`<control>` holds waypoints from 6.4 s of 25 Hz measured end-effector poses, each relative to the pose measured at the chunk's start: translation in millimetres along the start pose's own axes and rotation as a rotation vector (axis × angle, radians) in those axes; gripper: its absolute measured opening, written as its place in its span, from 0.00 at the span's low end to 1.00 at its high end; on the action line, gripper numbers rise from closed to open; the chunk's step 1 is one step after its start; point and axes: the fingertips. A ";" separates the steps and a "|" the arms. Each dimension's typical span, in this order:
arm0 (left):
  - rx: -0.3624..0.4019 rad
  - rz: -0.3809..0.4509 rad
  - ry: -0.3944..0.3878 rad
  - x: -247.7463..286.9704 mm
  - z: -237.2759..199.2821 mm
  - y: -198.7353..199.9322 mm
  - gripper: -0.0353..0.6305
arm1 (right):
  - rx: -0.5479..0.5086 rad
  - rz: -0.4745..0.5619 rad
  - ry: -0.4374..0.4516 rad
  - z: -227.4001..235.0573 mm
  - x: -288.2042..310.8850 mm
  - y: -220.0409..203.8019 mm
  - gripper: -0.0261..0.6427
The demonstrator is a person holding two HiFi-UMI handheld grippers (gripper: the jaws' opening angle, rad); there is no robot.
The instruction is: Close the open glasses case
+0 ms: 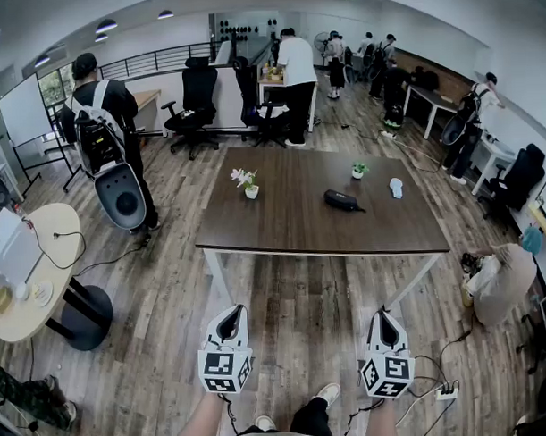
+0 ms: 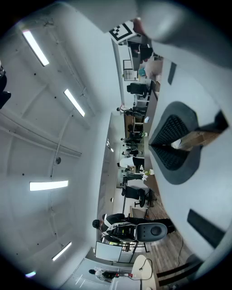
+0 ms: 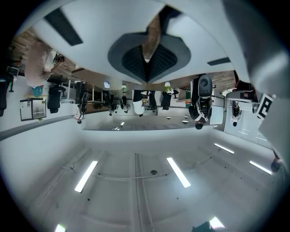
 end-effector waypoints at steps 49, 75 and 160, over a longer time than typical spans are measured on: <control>0.007 -0.044 -0.120 280.0 214.3 16.7 0.44 | 0.039 0.000 0.003 276.3 153.8 -8.0 0.34; -0.015 -0.024 -0.138 548.5 165.6 31.3 0.43 | -0.024 -0.026 0.033 329.2 422.7 25.8 0.33; -0.040 -0.258 -0.144 666.0 108.9 -73.4 0.41 | -0.838 -0.705 0.503 262.8 690.4 -184.5 0.45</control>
Point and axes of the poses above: the fingertips, and each gripper's own axes: x forward along the fingers, z to its right, y out of its top, and after that the axes turned 10 degrees about y, right-handed
